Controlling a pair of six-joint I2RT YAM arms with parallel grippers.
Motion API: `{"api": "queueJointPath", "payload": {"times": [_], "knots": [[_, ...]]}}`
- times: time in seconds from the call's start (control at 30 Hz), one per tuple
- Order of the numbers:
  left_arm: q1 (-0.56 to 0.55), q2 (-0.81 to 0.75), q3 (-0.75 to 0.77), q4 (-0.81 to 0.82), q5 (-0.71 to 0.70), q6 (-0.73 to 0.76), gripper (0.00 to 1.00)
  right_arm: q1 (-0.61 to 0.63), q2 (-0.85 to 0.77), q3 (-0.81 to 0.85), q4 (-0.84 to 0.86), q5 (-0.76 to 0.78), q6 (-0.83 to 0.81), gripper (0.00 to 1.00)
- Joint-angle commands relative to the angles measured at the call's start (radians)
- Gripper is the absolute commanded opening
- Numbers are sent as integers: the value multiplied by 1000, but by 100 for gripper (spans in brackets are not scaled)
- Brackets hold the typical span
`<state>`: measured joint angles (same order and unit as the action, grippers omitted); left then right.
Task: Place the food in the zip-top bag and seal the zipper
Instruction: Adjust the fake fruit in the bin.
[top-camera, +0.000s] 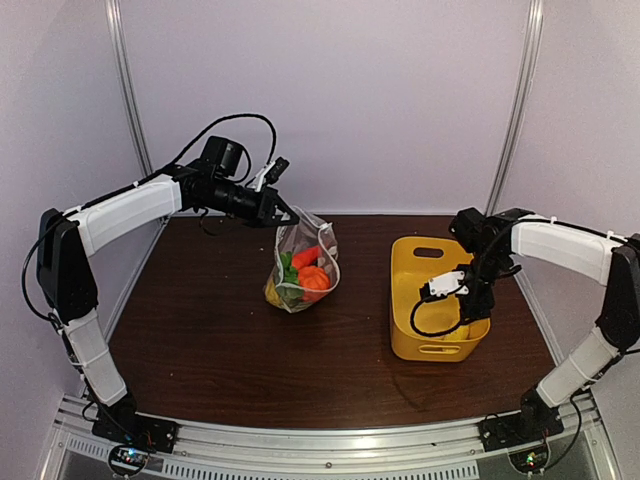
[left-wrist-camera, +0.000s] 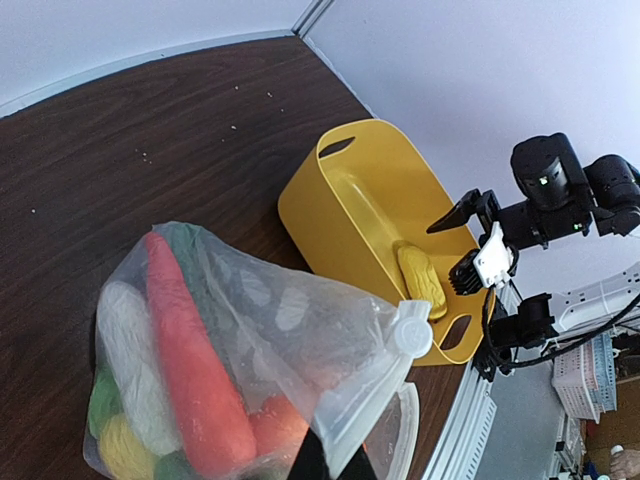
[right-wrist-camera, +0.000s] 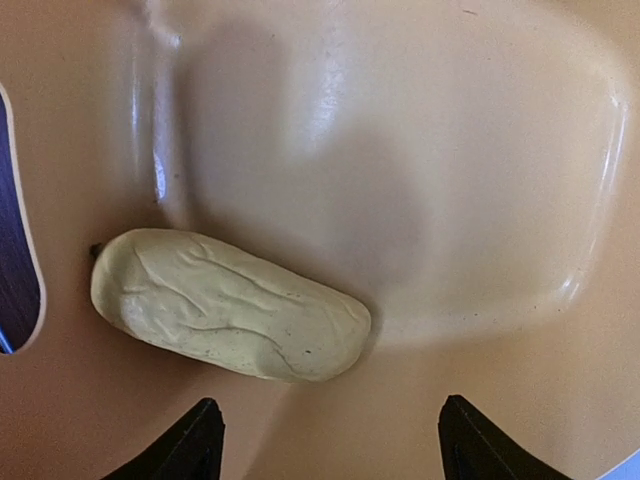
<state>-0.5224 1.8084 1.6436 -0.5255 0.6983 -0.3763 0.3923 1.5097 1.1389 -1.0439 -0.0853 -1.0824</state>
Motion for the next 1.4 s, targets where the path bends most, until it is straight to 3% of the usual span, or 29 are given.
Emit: {"api": "queueJointPath", "payload": {"times": [0.0, 0.43, 0.63, 0.93, 1.17, 1.37], "knots": [[7, -11, -4, 27, 6, -1, 0, -4, 30, -29, 49, 74, -131, 76], [7, -6, -5, 27, 2, 1, 0, 71, 88, -147, 60, 92, -183, 78], [7, -4, -6, 27, 2, -1, 0, 68, 78, -98, 147, -73, -13, 74], [7, 2, -4, 27, 6, -5, 0, 2, 58, -104, 378, -99, 229, 70], [7, 2, -4, 27, 14, -8, 0, -58, 103, -32, 276, -225, 347, 74], [8, 3, -2, 27, 15, -10, 0, -56, 93, 8, 234, -261, 551, 74]]}}
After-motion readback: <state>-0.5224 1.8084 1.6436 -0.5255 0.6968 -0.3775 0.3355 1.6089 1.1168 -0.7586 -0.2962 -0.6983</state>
